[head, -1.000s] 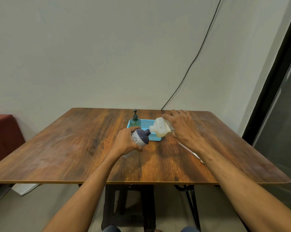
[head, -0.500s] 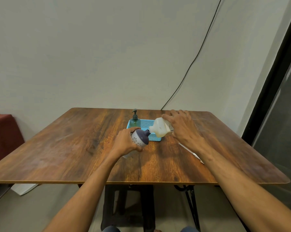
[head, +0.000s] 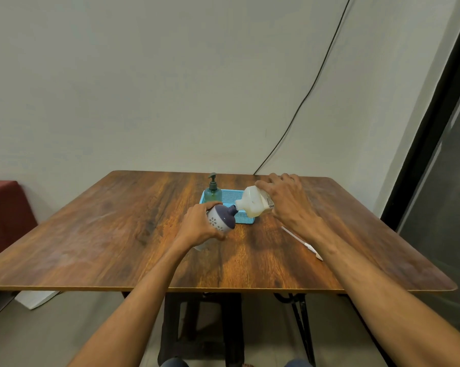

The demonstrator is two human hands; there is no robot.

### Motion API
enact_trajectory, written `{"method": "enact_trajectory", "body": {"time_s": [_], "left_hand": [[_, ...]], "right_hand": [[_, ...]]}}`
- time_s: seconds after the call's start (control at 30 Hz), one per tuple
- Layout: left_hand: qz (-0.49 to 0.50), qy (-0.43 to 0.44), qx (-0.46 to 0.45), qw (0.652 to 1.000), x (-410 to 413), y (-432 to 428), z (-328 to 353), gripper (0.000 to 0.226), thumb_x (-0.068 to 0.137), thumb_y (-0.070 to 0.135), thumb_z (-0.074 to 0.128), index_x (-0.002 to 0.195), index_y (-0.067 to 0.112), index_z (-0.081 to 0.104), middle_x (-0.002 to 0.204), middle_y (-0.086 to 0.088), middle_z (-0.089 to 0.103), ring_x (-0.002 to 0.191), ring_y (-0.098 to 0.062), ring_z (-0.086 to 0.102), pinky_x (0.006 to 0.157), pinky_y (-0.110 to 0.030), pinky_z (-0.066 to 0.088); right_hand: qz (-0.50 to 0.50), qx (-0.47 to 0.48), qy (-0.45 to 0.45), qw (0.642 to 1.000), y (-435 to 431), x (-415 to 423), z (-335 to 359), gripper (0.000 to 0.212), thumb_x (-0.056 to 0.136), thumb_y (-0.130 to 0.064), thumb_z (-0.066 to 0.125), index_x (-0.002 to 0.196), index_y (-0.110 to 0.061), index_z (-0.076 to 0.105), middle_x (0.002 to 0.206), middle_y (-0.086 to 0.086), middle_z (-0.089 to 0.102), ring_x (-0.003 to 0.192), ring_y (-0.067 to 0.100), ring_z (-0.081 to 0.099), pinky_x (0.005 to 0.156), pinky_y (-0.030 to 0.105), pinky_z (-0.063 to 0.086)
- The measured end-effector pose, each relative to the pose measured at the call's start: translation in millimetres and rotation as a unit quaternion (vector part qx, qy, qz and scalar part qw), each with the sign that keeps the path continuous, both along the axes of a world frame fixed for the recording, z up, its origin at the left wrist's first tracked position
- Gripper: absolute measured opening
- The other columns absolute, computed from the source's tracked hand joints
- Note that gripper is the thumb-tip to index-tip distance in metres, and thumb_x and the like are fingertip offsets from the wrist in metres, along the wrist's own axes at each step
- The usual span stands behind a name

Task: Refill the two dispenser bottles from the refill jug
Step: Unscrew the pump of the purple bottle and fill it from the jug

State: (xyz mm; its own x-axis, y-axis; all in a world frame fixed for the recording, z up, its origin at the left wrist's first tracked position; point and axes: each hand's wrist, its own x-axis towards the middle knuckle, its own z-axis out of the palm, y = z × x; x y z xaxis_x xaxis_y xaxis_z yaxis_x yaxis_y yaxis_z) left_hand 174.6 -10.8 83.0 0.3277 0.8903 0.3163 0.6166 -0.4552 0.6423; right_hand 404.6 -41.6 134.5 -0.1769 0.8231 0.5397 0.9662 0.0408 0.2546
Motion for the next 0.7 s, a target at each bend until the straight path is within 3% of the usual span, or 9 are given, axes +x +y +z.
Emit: {"method": "enact_trajectory", "body": {"time_s": [0.7], "left_hand": [[-0.002,-0.005,0.001,1.000,0.1,1.8,0.5,0.077,0.059,0.019,0.093,0.128,0.021,0.060,0.120,0.002,0.064,0.100,-0.009,0.057,0.084,-0.021,0.043]], "right_hand": [[-0.003,-0.007,-0.016,1.000,1.6,-1.0,6.6,0.058,0.075,-0.023,0.081,0.128,-0.030,0.056,0.116,0.007,0.062,0.101,0.030,0.059,0.095,0.048,0.042]]}}
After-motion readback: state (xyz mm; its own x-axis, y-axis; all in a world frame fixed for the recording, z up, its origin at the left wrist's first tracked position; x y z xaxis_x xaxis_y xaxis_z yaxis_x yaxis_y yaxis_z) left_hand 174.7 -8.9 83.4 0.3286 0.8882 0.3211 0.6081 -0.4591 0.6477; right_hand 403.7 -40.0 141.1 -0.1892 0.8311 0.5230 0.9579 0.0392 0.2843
